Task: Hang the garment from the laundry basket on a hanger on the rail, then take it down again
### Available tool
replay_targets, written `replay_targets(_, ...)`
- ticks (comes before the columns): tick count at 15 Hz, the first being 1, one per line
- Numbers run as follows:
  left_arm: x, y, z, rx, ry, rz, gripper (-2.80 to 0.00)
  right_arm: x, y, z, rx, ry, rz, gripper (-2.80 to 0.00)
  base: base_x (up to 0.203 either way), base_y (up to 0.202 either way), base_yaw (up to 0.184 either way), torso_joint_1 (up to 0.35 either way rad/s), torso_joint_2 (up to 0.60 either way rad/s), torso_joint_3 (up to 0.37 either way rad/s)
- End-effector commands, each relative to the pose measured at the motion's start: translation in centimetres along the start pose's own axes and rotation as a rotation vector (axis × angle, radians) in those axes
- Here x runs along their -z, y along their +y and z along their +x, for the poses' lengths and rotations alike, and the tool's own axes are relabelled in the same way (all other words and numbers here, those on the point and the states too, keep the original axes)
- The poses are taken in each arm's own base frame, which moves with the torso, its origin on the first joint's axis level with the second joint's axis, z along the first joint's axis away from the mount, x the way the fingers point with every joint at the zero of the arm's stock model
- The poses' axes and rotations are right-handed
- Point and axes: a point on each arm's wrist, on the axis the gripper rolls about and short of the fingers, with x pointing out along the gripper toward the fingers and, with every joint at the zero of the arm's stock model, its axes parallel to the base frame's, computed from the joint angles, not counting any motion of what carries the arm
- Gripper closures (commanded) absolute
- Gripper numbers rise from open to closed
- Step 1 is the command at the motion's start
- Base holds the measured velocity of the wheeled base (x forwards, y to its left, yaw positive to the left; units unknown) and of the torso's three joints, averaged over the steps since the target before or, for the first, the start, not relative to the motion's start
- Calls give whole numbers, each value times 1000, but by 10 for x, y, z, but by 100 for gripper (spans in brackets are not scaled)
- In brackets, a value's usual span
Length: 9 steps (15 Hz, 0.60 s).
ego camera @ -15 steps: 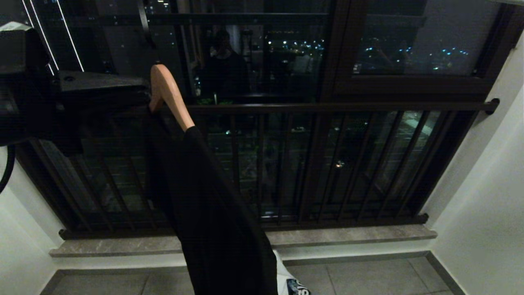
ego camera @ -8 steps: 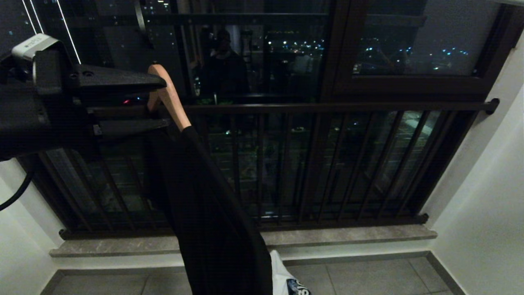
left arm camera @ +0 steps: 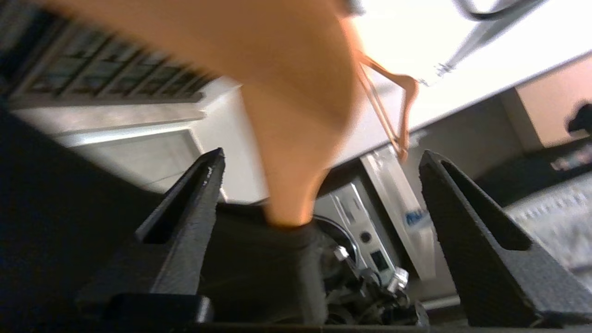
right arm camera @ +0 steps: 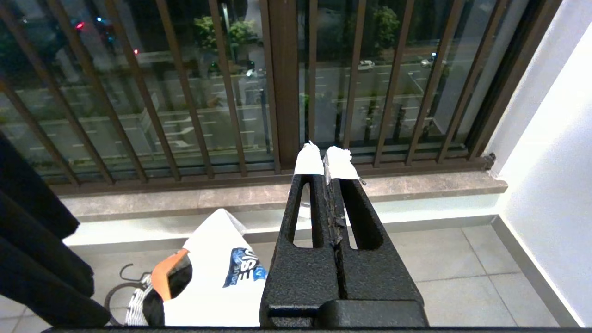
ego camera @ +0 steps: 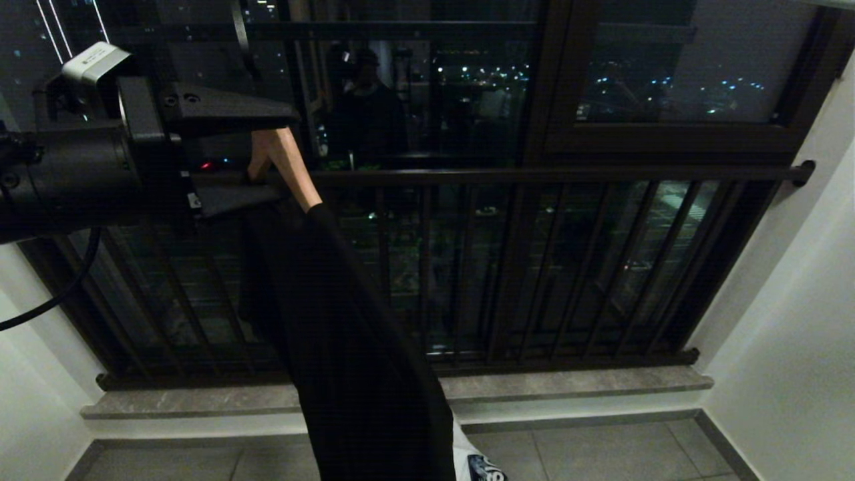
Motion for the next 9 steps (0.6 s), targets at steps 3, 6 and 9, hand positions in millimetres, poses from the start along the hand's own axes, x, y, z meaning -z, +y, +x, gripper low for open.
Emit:
replay_targets(3, 6, -1, 29, 57, 54, 0, -280, 0, 0, 0, 0, 1, 0, 0, 0, 0, 0, 0, 0, 0)
replay_targets(6, 15, 11, 59, -10, 40, 38, -280, 0, 0, 0, 0, 1, 0, 0, 0, 0, 0, 0, 0, 0)
replay_targets(9, 14, 15, 71, -39, 20, 60, -280, 0, 0, 0, 0, 1, 0, 0, 0, 0, 0, 0, 0, 0)
